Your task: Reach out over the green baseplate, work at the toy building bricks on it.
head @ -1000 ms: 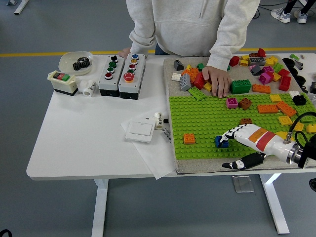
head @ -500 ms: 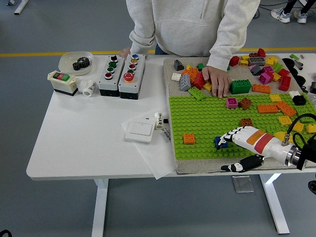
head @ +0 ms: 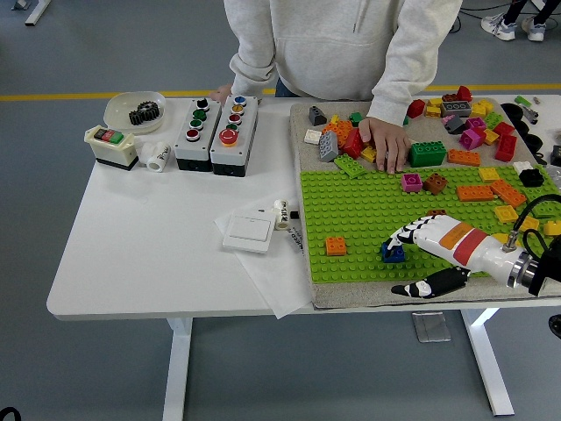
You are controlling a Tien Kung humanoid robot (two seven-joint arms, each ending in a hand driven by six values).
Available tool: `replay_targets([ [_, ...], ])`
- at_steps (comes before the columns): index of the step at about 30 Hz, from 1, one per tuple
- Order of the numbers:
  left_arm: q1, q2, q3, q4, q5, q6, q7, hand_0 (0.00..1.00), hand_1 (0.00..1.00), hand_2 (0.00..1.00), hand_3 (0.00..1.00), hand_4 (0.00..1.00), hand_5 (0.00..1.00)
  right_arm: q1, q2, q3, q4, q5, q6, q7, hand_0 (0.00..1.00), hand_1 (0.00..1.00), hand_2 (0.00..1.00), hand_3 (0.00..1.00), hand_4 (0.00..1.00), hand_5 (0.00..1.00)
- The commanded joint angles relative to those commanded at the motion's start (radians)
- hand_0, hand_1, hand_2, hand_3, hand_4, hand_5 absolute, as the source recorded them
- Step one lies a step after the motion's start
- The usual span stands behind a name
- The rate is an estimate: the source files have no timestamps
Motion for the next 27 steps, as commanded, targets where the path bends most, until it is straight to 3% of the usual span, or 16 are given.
replay_targets([
  [4, -0.001, 0.000, 0.002, 0.000, -0.004, 0.001, 0.000, 0.740, 0.739, 0.749, 0.595, 0.659, 0.596, 0.003, -0.004, 0.015, 0.006, 0.007, -0.006, 0.006, 0.710, 0.682, 0.712, 0.622, 0.880, 0.667],
  [8, -0.001, 0.000, 0.004, 0.000, -0.007, 0.002, 0.000, 0.740, 0.739, 0.749, 0.595, 0.659, 0.596, 0.017, 0.007, 0.030, -0.038, 0.033, -0.042, 0.016, 0.710, 0.682, 0.712, 0.622, 0.880, 0.667],
  [9, -0.002, 0.000, 0.005, 0.000, -0.008, 0.002, -0.001, 0.740, 0.739, 0.749, 0.595, 0.659, 0.596, 0.028, 0.016, 0.036, -0.068, 0.040, -0.066, 0.014, 0.710, 0.682, 0.712, 0.622, 0.880, 0.667],
  [10, -0.002, 0.000, 0.005, 0.000, -0.008, 0.002, -0.001, 0.740, 0.739, 0.746, 0.595, 0.659, 0.597, 0.031, 0.019, 0.038, -0.081, 0.042, -0.075, 0.013, 0.706, 0.675, 0.713, 0.705, 0.890, 0.567],
  [15, -0.002, 0.000, 0.006, -0.001, -0.009, 0.001, 0.000, 0.740, 0.739, 0.746, 0.595, 0.659, 0.597, 0.092, 0.062, 0.037, -0.222, 0.082, -0.169, 0.020, 0.706, 0.675, 0.713, 0.705, 0.890, 0.567],
  [16, -0.002, 0.000, 0.006, -0.001, -0.009, 0.001, 0.000, 0.739, 0.739, 0.745, 0.595, 0.661, 0.600, 0.101, 0.068, 0.034, -0.248, 0.083, -0.178, 0.021, 0.708, 0.670, 0.712, 0.704, 0.912, 0.439],
  [21, -0.003, 0.001, 0.009, -0.002, -0.015, 0.000, 0.000, 0.739, 0.739, 0.745, 0.595, 0.661, 0.600, 0.163, 0.103, -0.009, -0.412, 0.078, -0.222, 0.024, 0.708, 0.670, 0.712, 0.704, 0.912, 0.439],
  [22, -0.003, 0.001, 0.010, -0.002, -0.016, 0.000, 0.000, 0.738, 0.739, 0.746, 0.596, 0.658, 0.596, 0.170, 0.107, -0.018, -0.442, 0.077, -0.226, 0.025, 0.698, 0.659, 0.703, 0.661, 0.908, 0.421],
  [27, -0.003, 0.001, 0.012, -0.003, -0.020, 0.001, 0.000, 0.738, 0.739, 0.746, 0.596, 0.658, 0.596, 0.201, 0.129, -0.080, -0.529, 0.058, -0.243, 0.026, 0.698, 0.659, 0.703, 0.661, 0.908, 0.421],
])
